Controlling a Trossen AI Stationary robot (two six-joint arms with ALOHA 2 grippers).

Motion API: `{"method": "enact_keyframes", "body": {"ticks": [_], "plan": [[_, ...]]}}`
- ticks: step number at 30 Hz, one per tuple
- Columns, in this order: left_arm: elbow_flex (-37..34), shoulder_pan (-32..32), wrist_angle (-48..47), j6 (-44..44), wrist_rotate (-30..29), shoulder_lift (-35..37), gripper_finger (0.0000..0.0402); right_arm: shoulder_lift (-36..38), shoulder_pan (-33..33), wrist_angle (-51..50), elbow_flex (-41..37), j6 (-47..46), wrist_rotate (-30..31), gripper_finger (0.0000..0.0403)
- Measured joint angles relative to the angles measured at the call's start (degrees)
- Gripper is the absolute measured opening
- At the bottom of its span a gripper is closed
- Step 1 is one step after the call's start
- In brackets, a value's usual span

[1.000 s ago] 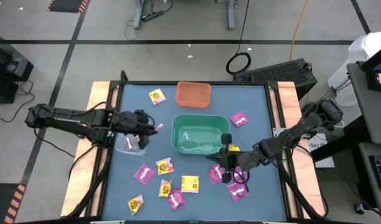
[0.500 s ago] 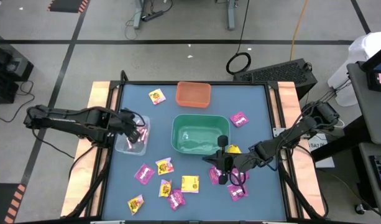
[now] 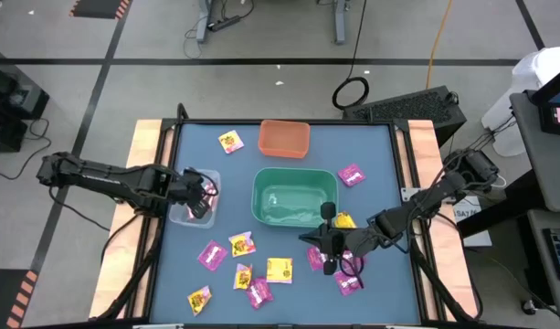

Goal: Sort candy
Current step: Put the orange candy into the transparent bin, then put the yellow candy into the orange bin

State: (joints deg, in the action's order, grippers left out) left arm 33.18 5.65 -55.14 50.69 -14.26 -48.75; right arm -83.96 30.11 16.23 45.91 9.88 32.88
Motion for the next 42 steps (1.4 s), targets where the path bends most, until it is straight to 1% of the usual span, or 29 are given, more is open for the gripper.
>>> {"method": "enact_keyframes", "body": {"ticks": [4,10,14,17,21,23,26,29,32,34,39,42], "plan": [[-0.4,0.2,1.2,-0.4,-0.2,0.0,0.0102,0.0,0.0,0.4,0.0,0.4,0.0,0.0008],[-0.2,0.2,2.8,-0.9,-0.6,0.0,0.0161,0.0,0.0,0.7,0.0,0.8,0.0,0.0008],[3.1,0.0,4.2,-2.1,-0.8,0.0,0.0187,0.0,0.0,0.8,0.0,0.8,0.0,0.0008],[7.5,-0.4,5.6,-5.6,-4.1,0.0,0.0191,0.0,0.0,0.7,0.0,0.8,0.0,0.0008],[13.0,-3.5,7.8,-15.7,-12.4,0.0,0.0192,0.0,0.0,-0.2,0.0,2.1,0.0,0.0008],[14.8,-6.4,8.7,-21.2,-14.8,-0.3,0.0192,0.0,-0.3,-0.4,0.0,3.5,0.0,0.0008],[16.6,-12.7,10.7,-28.9,-14.1,-1.4,0.0192,0.0,-1.1,-0.4,0.0,5.5,0.0,0.0008],[17.5,-20.2,12.9,-34.1,-8.9,-3.9,0.0192,0.0,-2.4,-0.4,0.0,6.8,0.0,0.0008],[18.0,-28.3,14.2,-38.6,-1.8,-8.1,0.0192,0.0,-4.0,-0.4,0.0,7.2,-0.1,0.0008],[18.1,-33.4,14.4,-41.4,1.7,-11.5,0.0192,0.0,-5.0,-0.4,0.0,7.2,-0.1,0.0008],[18.1,-44.2,14.4,-45.1,5.2,-21.5,0.0192,0.0,-6.2,-0.4,0.0,7.2,-0.2,0.0008],[18.1,-48.5,16.7,-46.6,5.9,-27.2,0.0192,0.0,-6.5,-0.4,0.0,7.2,-0.2,0.0008]]}}
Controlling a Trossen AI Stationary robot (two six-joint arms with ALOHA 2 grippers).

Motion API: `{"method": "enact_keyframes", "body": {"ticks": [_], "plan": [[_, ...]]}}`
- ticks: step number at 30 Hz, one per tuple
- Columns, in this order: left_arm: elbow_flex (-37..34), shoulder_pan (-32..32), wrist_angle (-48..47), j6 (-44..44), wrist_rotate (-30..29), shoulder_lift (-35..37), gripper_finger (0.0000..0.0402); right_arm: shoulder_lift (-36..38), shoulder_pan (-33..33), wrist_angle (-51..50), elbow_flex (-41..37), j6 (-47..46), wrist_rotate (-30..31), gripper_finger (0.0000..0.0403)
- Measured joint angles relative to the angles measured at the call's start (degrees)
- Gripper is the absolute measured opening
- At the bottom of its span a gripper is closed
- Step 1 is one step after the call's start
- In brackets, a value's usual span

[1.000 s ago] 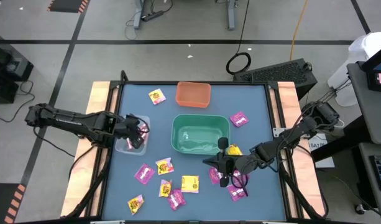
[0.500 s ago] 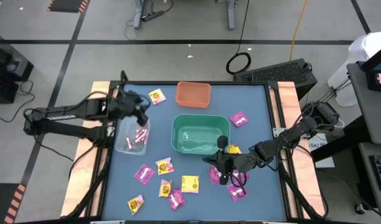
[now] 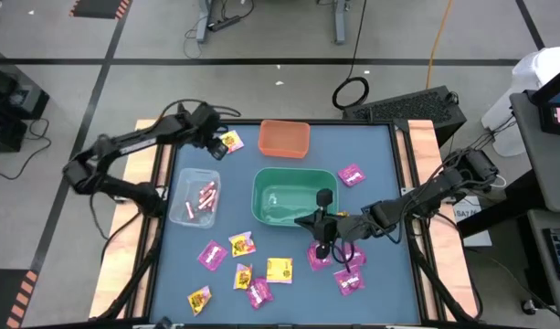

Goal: Sort candy
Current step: Put the yellow candy into the orange bin

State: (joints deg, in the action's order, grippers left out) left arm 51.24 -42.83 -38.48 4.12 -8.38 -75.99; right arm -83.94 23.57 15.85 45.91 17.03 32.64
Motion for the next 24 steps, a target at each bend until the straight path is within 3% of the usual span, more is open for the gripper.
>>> {"method": "enact_keyframes", "body": {"ticks": [8,17,24], "plan": [[0.0,-2.1,9.1,-0.2,-0.6,-8.1,0.0192,0.0,0.0,0.0,0.0,-1.0,0.0,0.0008],[0.1,-4.1,13.1,-0.4,-0.6,-14.5,0.0192,0.0,0.0,0.0,0.0,0.0,0.0,0.0008],[0.1,-7.8,16.2,-1.7,4.8,-15.5,0.0192,0.0,-0.1,-0.3,0.0,-0.1,-0.4,0.0008]]}}
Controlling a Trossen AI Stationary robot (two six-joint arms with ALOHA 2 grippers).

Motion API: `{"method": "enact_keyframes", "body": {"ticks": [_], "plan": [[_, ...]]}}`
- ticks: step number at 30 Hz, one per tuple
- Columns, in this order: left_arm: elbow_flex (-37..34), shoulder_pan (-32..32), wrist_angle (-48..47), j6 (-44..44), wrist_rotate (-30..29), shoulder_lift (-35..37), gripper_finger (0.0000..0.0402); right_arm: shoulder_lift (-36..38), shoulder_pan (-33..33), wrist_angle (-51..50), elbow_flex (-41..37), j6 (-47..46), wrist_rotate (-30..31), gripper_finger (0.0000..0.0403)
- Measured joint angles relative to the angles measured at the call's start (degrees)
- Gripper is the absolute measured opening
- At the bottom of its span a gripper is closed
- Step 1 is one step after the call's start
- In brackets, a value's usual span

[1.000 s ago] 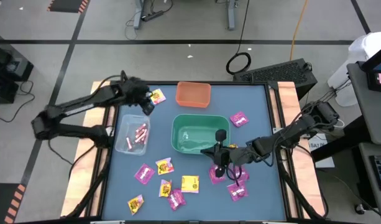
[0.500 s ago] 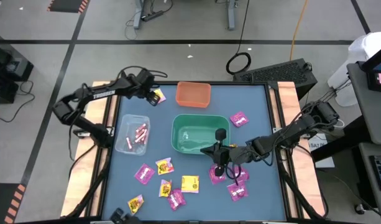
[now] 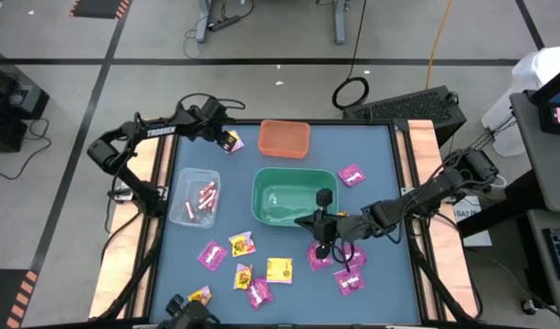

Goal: Sort candy
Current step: Put the yellow candy into the orange bin

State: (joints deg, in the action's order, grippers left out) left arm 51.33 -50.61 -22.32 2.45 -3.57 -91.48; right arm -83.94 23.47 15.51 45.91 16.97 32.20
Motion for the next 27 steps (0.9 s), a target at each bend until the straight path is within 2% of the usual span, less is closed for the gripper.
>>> {"method": "enact_keyframes", "body": {"ticks": [8,22,27], "plan": [[0.0,-3.1,0.2,-1.6,4.8,0.0,0.0192,0.0,-2.3,2.6,-2.2,-1.2,-7.1,0.0008],[0.0,-3.0,2.0,-1.9,5.6,-6.6,0.0191,0.0,-2.8,4.8,-3.3,-1.3,-7.1,0.0008],[0.0,-3.0,1.8,-2.9,6.0,-6.7,0.0163,0.0,-2.8,4.7,-3.3,-1.2,-7.1,0.0008]]}}
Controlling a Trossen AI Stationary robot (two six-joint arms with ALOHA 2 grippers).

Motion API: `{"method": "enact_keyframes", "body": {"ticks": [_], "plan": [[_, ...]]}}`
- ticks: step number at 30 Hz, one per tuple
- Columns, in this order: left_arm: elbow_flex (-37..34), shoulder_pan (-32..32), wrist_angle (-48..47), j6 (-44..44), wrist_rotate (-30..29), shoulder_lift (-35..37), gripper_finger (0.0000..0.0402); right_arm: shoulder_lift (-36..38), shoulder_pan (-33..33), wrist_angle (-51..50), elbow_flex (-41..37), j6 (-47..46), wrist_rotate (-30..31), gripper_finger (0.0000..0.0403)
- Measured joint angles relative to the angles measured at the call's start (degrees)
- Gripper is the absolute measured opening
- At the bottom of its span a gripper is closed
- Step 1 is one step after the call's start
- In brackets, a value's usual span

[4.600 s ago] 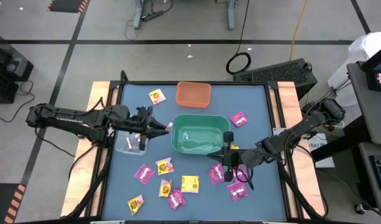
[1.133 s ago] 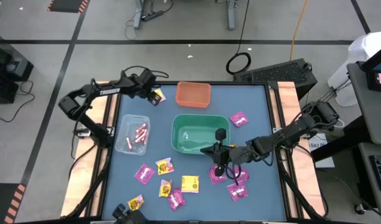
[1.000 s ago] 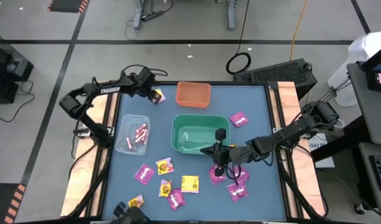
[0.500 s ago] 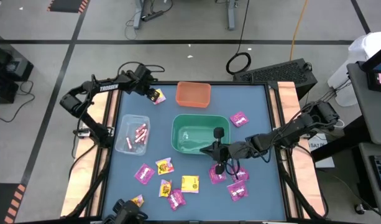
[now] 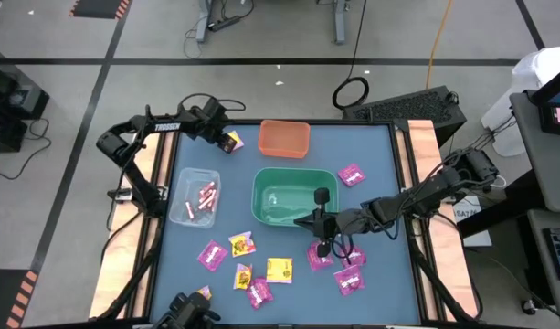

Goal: Sort candy
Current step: Put the yellow candy into the orange bin

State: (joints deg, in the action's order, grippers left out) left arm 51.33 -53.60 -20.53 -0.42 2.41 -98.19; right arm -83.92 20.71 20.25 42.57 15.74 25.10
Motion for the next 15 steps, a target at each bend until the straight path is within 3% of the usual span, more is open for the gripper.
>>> {"method": "enact_keyframes", "body": {"ticks": [10,15], "plan": [[0.0,0.7,-1.8,-0.3,2.0,0.0,0.0021,0.0,-0.1,0.0,0.0,0.1,0.0,0.0008],[-0.3,1.4,-2.9,0.9,3.9,1.8,0.0011,0.0,-0.1,0.0,0.0,0.0,0.1,0.0008]]}}
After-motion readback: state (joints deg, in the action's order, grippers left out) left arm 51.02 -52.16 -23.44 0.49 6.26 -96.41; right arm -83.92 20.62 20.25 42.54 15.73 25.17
